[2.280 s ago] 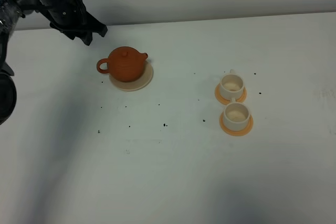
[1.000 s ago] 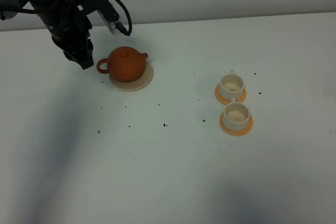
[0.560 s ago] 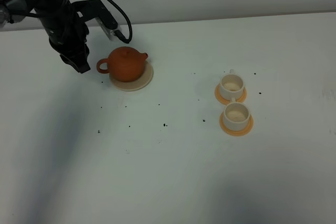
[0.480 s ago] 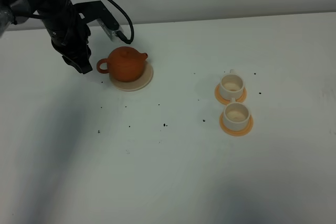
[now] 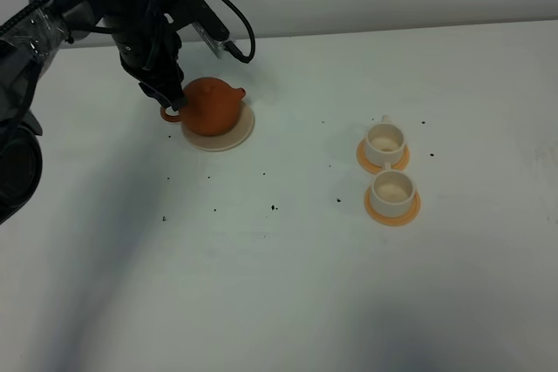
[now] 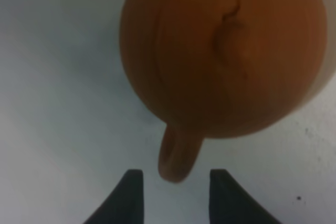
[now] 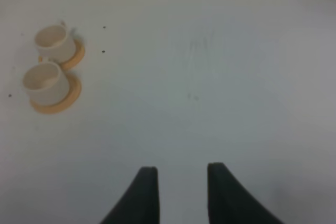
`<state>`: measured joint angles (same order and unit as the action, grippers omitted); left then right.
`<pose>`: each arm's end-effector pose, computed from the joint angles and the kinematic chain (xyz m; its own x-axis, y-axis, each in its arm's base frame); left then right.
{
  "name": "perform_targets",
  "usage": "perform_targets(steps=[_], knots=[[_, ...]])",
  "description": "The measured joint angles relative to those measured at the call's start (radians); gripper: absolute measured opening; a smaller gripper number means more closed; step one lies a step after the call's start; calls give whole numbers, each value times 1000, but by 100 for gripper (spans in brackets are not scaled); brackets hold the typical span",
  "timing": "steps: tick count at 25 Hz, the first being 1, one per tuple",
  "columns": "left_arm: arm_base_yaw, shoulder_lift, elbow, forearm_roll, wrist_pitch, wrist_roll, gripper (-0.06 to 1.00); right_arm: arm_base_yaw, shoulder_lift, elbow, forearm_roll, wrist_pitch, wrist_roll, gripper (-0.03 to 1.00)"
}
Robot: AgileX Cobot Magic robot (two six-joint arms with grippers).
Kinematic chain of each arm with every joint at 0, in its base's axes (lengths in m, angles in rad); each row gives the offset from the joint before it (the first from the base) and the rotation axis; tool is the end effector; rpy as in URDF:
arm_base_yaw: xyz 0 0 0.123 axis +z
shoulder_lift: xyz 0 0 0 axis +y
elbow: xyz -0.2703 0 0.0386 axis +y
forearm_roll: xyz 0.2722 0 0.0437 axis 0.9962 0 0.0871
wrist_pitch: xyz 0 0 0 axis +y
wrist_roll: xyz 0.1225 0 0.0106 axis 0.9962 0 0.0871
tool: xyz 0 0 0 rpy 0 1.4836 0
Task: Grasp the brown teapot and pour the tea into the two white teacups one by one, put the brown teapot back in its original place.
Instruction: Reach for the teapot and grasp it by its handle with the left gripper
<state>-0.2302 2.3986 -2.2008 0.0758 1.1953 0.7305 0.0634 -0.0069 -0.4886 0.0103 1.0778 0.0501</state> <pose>0.5207 -0.1131 0.1484 -0.5379 0.8306 -0.1440 0.7982 0.5567 0.2301 0.0561 0.0047 0.2691 -0.4774 0.0248 -0.8784 -0.0452 0.9976 0.0527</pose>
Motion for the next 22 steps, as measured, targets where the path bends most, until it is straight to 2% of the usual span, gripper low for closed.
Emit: perform_targets(steps=[7,22], knots=[[0,22,-3,4,0,-1,33,0,0,0,1,0,0,24],[0,22,-3,-8,0,86,33,0,0,0,3,0,0,24]])
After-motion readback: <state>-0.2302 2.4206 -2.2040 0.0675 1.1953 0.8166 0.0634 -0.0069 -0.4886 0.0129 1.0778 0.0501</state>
